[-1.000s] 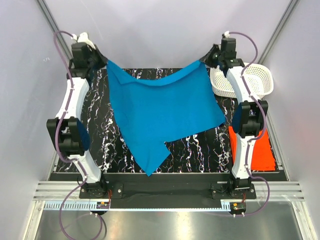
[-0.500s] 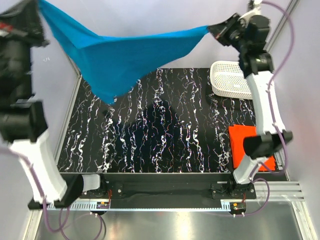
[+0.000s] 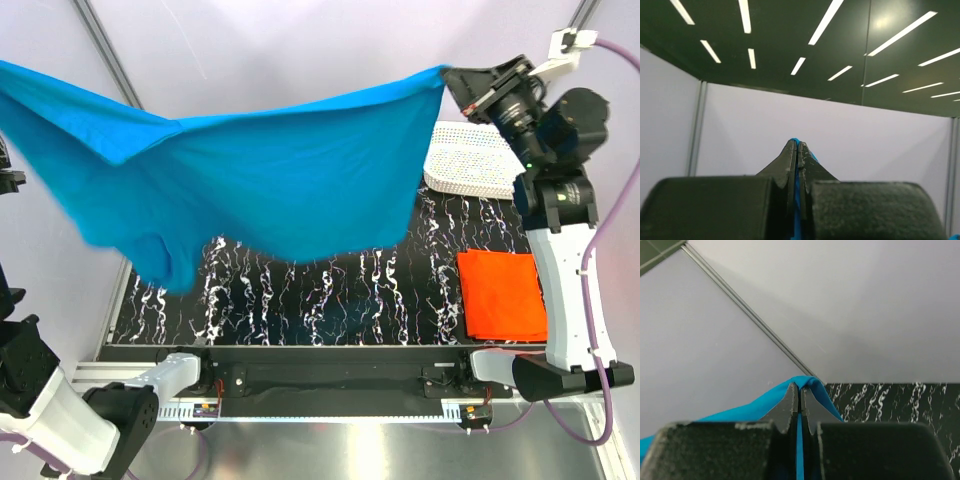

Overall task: Fold and stack the t-shirts
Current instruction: Flatten the tshirt out

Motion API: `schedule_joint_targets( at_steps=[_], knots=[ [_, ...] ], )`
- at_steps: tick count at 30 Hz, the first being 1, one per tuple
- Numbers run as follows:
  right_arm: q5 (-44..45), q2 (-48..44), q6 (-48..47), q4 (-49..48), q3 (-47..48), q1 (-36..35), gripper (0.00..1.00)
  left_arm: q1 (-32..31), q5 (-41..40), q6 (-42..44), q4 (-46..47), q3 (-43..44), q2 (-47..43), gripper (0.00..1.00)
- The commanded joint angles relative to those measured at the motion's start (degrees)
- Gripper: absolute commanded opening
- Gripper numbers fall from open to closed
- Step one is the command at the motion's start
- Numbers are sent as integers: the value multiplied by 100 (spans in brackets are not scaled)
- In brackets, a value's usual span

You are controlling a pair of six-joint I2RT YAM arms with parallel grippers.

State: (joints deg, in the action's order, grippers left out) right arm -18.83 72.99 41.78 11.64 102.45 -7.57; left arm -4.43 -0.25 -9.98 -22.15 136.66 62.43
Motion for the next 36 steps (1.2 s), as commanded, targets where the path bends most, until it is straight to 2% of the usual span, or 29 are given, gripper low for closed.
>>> schedule_joint_targets(
  at_steps=[1,4,9,10,17,18,20,21,23,24,28,34,35,36],
  knots=[
    [2,189,164,-267,-375,-25,0,-137,-660,610,-9,-481,-38,0],
    [20,461,173,-276,-437,-34,0,-207,-906,952,9,-1034,136,0],
    [187,1409,173,-267,-270,-34,0,-217,-1328,1358,141,-2001,725,0],
    [169,1602,155,-267,-131,-34,0,-217,-1381,1419,271,-2455,839,0],
    [-147,3876,-56,-285,810,-25,0,-138,-1978,1613,1396,-4540,1788,0],
    [-165,4142,-91,-285,959,-60,0,-111,-2057,1569,1815,-4995,2094,0],
    [-235,4939,-205,-285,1521,-42,0,64,-1884,1271,2108,-5350,2508,0],
    [-226,5188,-249,-268,1715,-42,1,134,-1847,1157,2162,-5430,2989,0],
    [-244,5924,-319,-206,2356,-34,1,275,-1690,902,2172,-5274,3484,0],
    [-244,6146,-354,-162,2602,-34,1,328,-1671,814,2076,-4994,3999,0],
    [-244,7323,-487,268,4147,-34,1,416,-1250,498,1873,-4377,4819,0],
    [-209,8045,-311,243,4906,-34,4,574,-1372,-100,1372,-3350,5551,0],
    [-218,8099,-276,260,4959,-34,10,592,-1416,-153,1302,-3165,5708,2],
    [-226,8099,-250,243,4968,-34,17,601,-1477,-197,1066,-2998,5788,16]
  ],
)
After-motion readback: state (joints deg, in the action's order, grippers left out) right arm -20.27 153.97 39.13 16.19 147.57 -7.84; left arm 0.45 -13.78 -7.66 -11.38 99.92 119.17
